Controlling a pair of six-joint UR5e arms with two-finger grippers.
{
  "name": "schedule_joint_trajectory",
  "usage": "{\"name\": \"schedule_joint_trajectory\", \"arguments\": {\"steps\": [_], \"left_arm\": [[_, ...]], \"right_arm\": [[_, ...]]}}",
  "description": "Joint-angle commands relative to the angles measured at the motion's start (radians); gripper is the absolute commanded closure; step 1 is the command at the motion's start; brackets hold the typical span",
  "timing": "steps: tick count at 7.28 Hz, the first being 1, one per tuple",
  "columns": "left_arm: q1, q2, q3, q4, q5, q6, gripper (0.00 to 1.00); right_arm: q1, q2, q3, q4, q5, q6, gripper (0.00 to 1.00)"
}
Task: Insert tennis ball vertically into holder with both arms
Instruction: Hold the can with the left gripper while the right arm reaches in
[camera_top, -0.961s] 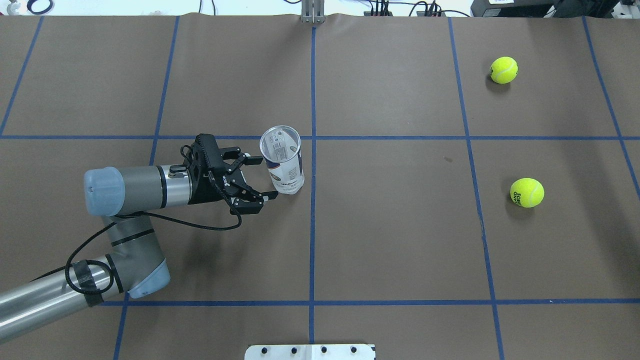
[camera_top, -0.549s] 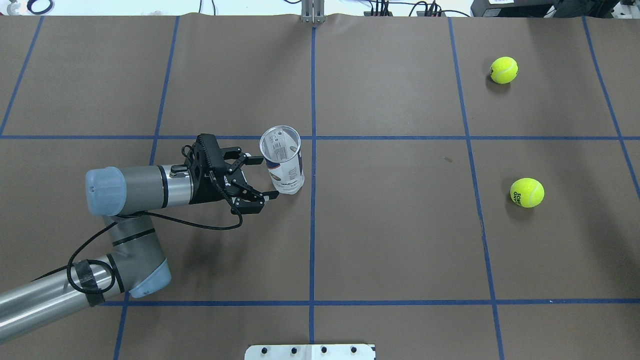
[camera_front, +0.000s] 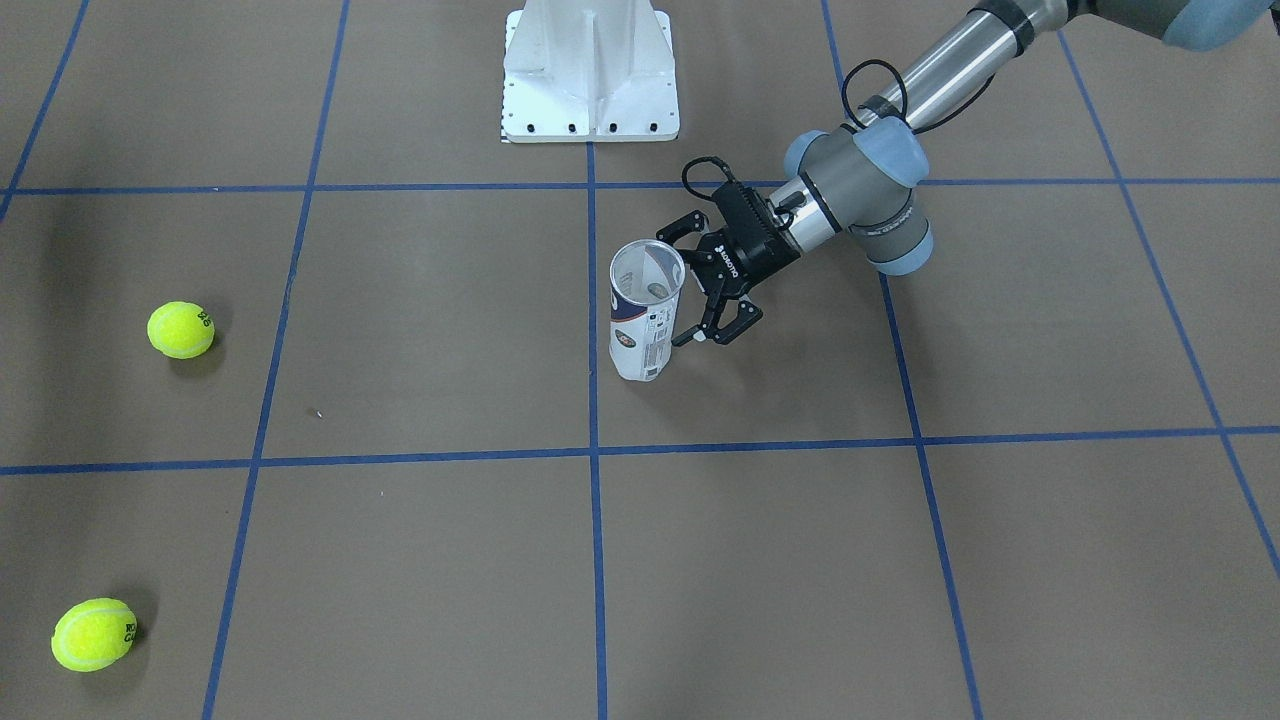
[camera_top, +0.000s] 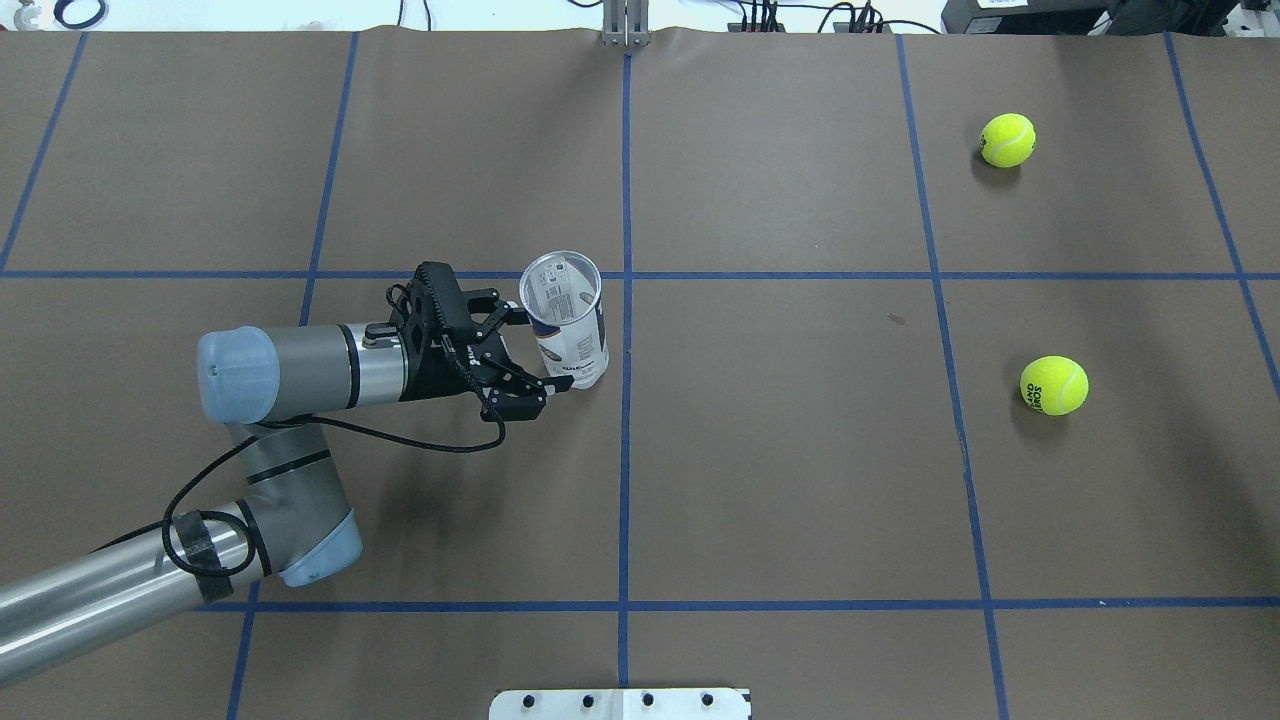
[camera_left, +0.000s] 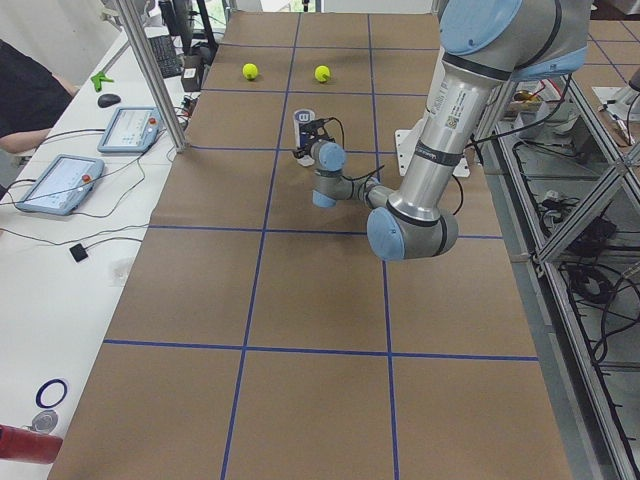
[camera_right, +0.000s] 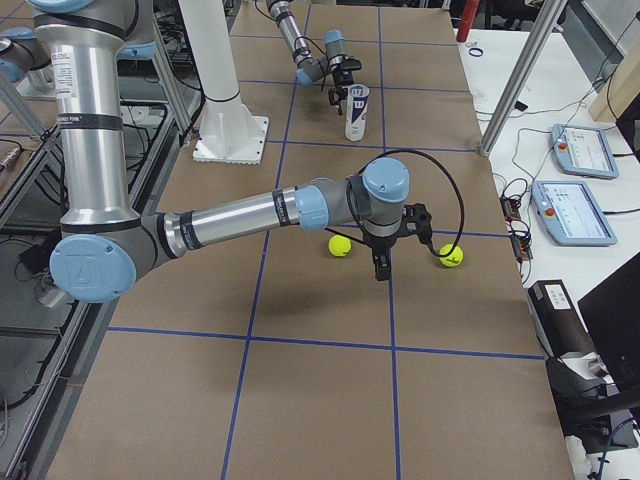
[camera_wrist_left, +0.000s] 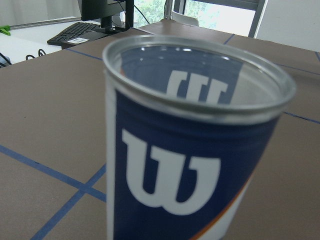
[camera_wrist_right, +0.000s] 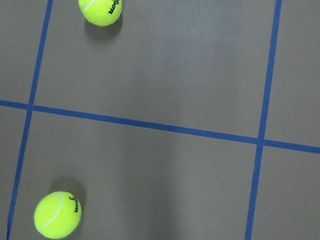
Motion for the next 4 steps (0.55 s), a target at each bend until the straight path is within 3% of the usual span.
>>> {"name": "schedule_joint_trajectory", "arguments": {"steps": [1, 4], "left_arm": [[0.000, -0.002, 0.010, -0.001, 0.001, 0.002, 0.01], [0.000, -0.031, 0.047, 0.001, 0.003, 0.002, 0.01]], "right_arm": [[-0.019, 0.001, 0.003, 0.048, 0.000, 0.037, 0.01], [-0.093, 0.010, 0.000, 0.129, -0.034, 0.076, 0.00]]}}
